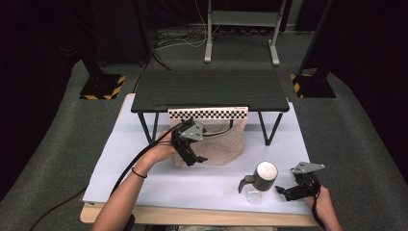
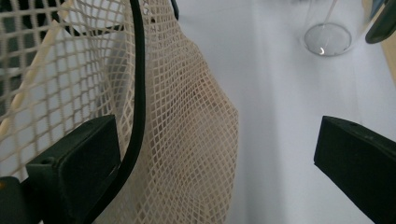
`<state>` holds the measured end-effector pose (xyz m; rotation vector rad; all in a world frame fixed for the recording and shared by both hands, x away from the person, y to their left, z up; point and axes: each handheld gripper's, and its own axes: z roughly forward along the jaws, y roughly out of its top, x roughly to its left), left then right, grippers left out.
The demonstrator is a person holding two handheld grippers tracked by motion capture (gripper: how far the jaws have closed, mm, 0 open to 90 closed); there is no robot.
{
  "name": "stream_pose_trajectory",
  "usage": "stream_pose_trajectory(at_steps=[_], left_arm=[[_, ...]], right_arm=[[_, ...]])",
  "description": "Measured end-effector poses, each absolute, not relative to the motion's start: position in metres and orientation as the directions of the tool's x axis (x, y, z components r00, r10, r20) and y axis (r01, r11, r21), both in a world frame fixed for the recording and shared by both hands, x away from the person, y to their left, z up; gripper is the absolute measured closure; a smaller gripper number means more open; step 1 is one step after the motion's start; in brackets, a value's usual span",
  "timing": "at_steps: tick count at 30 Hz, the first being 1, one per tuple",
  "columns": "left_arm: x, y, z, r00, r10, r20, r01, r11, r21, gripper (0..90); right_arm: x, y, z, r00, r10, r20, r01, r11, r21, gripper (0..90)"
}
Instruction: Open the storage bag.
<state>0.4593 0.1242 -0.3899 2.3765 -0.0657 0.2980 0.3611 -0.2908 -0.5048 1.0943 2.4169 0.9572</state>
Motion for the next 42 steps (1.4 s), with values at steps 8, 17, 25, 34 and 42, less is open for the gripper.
stream_pose_trajectory(at_steps=[8,17,25,34,42], left_arm=[[0.469,0.122,-0.4,0.983,0.042,0.18,-0.09,-0.744,0.662,0.1],[0.471,0.125,-0.404,0.996,0.044,0.076,-0.017,-0.754,0.657,0.0],[0.469,0.132,-0.397,0.998,0.013,-0.055,0.048,-0.726,0.686,0.0],[0.461,0.128,-0.391,0.996,0.046,-0.077,0.086,-0.744,0.662,0.0],[0.456,0.13,-0.383,0.991,0.017,-0.133,0.103,-0.732,0.673,0.0]], right_arm=[[0.361,-0.291,-0.505,-0.656,0.755,-0.012,0.542,0.482,0.688,0.0],[0.361,-0.291,-0.505,-0.655,0.755,-0.013,0.542,0.482,0.688,0.0],[0.361,-0.291,-0.505,-0.656,0.755,-0.016,0.54,0.483,0.689,0.0],[0.361,-0.291,-0.505,-0.656,0.755,-0.017,0.539,0.484,0.69,0.0],[0.361,-0.291,-0.505,-0.656,0.755,-0.016,0.54,0.484,0.689,0.0]])
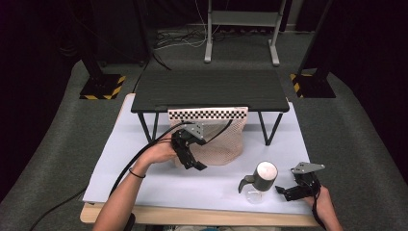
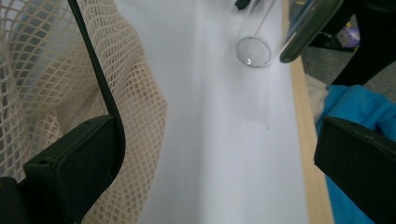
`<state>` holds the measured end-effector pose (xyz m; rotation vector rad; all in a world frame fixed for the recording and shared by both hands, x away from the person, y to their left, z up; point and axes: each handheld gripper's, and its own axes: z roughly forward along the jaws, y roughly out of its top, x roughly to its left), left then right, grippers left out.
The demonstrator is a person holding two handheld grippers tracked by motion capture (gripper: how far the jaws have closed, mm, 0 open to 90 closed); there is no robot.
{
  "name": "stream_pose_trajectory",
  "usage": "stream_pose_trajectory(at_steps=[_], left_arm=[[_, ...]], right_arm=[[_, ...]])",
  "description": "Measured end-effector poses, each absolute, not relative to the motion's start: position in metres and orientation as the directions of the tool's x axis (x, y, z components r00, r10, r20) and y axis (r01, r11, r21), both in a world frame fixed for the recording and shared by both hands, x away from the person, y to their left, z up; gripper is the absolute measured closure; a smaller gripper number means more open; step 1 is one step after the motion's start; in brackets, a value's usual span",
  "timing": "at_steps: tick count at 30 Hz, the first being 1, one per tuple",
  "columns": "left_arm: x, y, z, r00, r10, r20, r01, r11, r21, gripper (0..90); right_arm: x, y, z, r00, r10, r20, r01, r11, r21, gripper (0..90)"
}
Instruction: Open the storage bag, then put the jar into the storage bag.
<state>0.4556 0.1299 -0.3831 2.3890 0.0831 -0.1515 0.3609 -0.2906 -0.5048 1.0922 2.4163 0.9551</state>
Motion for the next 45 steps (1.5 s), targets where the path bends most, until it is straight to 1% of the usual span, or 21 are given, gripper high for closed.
stream_pose_trajectory(at_steps=[8,25,32,36,38,45], left_arm=[[0.45,0.135,-0.373,0.982,-0.026,-0.186,0.113,-0.708,0.697,0.0],[0.443,0.134,-0.37,0.987,-0.03,-0.156,0.087,-0.719,0.69,0.0],[0.442,0.134,-0.369,0.988,-0.034,-0.152,0.082,-0.72,0.689,0.0],[0.442,0.133,-0.369,0.989,-0.03,-0.145,0.078,-0.724,0.685,0.0],[0.442,0.132,-0.369,0.989,-0.032,-0.142,0.074,-0.727,0.683,0.0],[0.442,0.13,-0.369,0.991,-0.034,-0.133,0.065,-0.733,0.677,0.0]], right_arm=[[0.361,-0.291,-0.505,-0.655,0.756,-0.016,0.541,0.483,0.688,0.0],[0.36,-0.29,-0.504,-0.653,0.757,-0.021,0.542,0.487,0.685,0.0],[0.355,-0.286,-0.503,-0.621,0.782,-0.054,0.548,0.483,0.682,0.0],[0.353,-0.285,-0.502,-0.609,0.791,-0.049,0.56,0.474,0.679,0.0],[0.349,-0.285,-0.499,-0.62,0.783,-0.045,0.55,0.475,0.688,0.0],[0.33,-0.282,-0.481,-0.665,0.745,-0.05,0.467,0.467,0.751,0.0]])
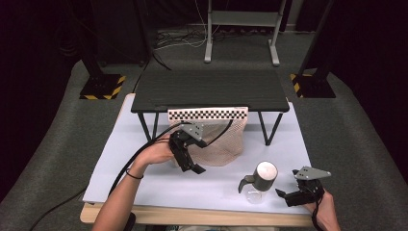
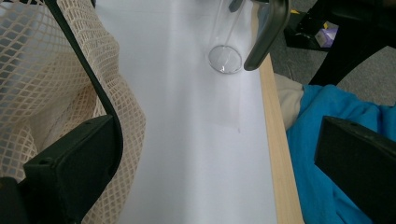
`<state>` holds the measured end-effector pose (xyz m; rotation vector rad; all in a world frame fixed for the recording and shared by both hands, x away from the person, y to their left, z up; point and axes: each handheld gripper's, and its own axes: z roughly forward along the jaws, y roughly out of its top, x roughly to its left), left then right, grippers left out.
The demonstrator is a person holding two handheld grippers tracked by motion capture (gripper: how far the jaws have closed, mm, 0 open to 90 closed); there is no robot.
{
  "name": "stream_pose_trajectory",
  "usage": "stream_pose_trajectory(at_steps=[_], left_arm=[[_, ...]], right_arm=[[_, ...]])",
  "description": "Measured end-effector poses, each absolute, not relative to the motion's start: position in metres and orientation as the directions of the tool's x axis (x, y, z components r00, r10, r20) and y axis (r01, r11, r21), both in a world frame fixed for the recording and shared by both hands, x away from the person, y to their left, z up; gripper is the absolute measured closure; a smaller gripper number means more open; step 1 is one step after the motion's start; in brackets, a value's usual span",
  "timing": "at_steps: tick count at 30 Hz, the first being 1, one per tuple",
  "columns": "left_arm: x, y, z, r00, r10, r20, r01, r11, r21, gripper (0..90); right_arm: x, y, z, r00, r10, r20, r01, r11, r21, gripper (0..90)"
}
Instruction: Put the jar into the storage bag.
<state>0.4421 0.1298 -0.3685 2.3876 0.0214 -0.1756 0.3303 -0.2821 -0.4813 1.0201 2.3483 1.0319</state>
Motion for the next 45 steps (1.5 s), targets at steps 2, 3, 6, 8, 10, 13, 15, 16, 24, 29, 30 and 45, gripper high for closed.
stream_pose_trajectory(at_steps=[2,3,6,8,10,13,15,16,24,29,30,45], left_arm=[[0.441,0.13,-0.368,0.991,-0.039,-0.131,0.061,-0.732,0.678,0.0],[0.441,0.13,-0.367,0.991,-0.041,-0.13,0.058,-0.732,0.679,0.0],[0.44,0.132,-0.366,0.991,-0.051,-0.126,0.049,-0.728,0.684,0.0],[0.44,0.131,-0.366,0.991,-0.053,-0.121,0.045,-0.729,0.684,0.0],[0.44,0.131,-0.367,0.992,-0.051,-0.117,0.042,-0.733,0.679,0.0],[0.44,0.131,-0.367,0.991,-0.052,-0.12,0.044,-0.731,0.681,0.0],[0.44,0.131,-0.367,0.991,-0.054,-0.122,0.044,-0.73,0.682,0.0],[0.44,0.131,-0.367,0.991,-0.054,-0.122,0.044,-0.729,0.683,0.0],[0.439,0.131,-0.367,0.992,-0.051,-0.118,0.043,-0.729,0.683,0.0],[0.438,0.131,-0.366,0.992,-0.051,-0.118,0.044,-0.729,0.683,0.0],[0.438,0.131,-0.366,0.992,-0.051,-0.117,0.043,-0.728,0.684,0.0],[0.439,0.131,-0.367,0.992,-0.05,-0.119,0.045,-0.73,0.682,0.0]], right_arm=[[0.327,-0.282,-0.478,-0.68,0.732,-0.041,0.452,0.462,0.763,0.0],[0.325,-0.281,-0.476,-0.686,0.727,-0.03,0.447,0.454,0.77,0.0],[0.323,-0.278,-0.473,-0.705,0.709,-0.013,0.433,0.445,0.784,0.0],[0.321,-0.276,-0.471,-0.719,0.694,-0.009,0.425,0.45,0.785,0.0],[0.319,-0.273,-0.47,-0.738,0.675,-0.007,0.411,0.458,0.788,0.0],[0.316,-0.27,-0.468,-0.764,0.645,0.009,0.393,0.455,0.799,0.1],[0.315,-0.267,-0.466,-0.774,0.633,0.011,0.385,0.456,0.802,0.1],[0.314,-0.265,-0.465,-0.779,0.627,0.015,0.381,0.454,0.806,0.1],[0.308,-0.25,-0.457,-0.807,0.591,0.011,0.335,0.441,0.833,0.2],[0.307,-0.237,-0.46,-0.823,0.568,-0.002,0.313,0.457,0.833,0.2],[0.307,-0.234,-0.461,-0.826,0.563,-0.001,0.309,0.455,0.835,0.2],[0.313,-0.215,-0.462,-0.836,0.548,0.012,0.264,0.382,0.886,0.0]])
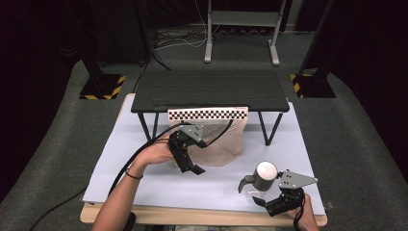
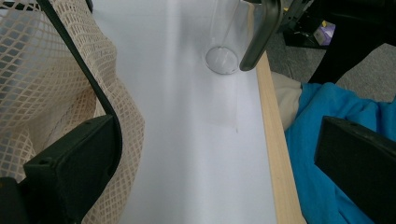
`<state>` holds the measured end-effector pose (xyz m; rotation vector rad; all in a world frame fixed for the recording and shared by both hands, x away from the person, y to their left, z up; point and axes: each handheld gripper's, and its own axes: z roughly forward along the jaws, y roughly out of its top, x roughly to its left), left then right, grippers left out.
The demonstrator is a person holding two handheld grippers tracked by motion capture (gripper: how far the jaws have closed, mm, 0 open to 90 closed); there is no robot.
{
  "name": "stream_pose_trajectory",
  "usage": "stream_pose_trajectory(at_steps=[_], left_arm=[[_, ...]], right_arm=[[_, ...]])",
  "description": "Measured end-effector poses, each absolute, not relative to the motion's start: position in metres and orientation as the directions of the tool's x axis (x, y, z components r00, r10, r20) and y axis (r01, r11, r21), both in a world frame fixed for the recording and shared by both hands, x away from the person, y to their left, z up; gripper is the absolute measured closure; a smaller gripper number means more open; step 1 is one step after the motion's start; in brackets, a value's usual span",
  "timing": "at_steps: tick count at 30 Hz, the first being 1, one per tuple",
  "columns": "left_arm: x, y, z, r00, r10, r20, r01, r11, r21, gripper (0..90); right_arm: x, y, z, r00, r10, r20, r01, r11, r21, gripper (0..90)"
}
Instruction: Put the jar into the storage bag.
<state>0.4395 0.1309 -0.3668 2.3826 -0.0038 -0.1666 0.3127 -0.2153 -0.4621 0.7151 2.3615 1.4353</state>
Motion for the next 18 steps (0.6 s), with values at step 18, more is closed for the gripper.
stream_pose_trajectory(at_steps=[18], left_arm=[[0.442,0.131,-0.365,0.987,-0.082,-0.134,0.034,-0.722,0.691,0.0]], right_arm=[[0.319,-0.211,-0.473,-0.846,0.532,0.024,0.242,0.344,0.907,29.6]])
